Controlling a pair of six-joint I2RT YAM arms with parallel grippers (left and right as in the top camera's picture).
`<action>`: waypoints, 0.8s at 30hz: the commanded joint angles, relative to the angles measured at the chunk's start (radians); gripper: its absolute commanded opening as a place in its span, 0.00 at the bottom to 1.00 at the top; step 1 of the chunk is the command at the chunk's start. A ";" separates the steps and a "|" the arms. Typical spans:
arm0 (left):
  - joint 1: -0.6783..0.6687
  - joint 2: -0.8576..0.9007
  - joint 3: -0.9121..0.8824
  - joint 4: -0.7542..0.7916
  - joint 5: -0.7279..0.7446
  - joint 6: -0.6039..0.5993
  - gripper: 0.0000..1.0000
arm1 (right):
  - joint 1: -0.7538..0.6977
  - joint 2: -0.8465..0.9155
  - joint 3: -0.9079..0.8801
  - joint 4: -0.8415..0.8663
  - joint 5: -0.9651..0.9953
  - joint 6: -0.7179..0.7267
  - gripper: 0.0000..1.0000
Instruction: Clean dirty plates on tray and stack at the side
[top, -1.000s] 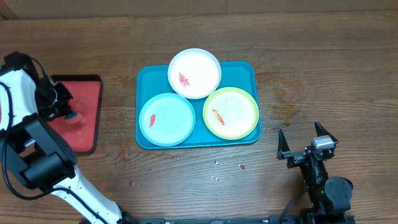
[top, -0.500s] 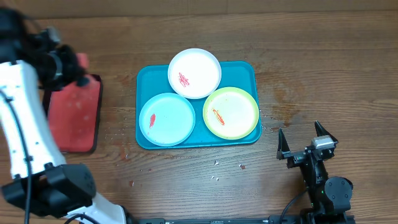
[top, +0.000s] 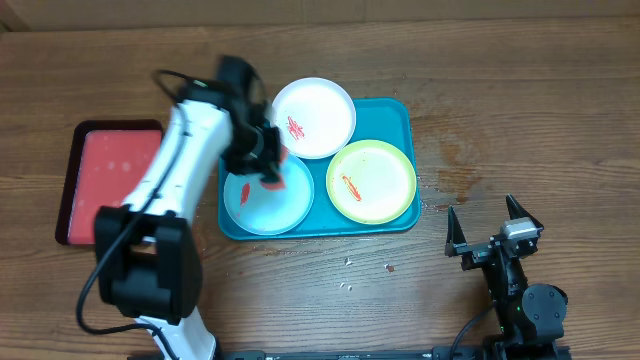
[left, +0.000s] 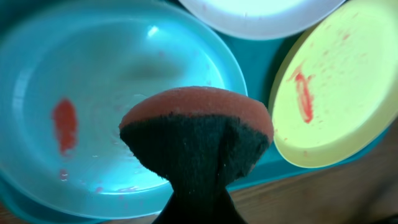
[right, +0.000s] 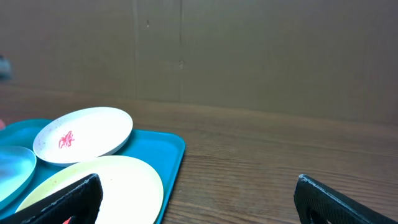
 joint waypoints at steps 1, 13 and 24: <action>-0.058 -0.003 -0.092 0.061 -0.143 -0.166 0.04 | 0.005 -0.008 -0.011 0.004 0.005 0.003 1.00; -0.063 -0.003 -0.271 0.290 -0.269 -0.235 0.17 | 0.005 -0.008 -0.011 0.004 0.005 0.003 1.00; -0.029 -0.006 -0.103 0.167 -0.197 -0.164 0.82 | 0.005 -0.008 -0.011 0.004 0.005 0.003 1.00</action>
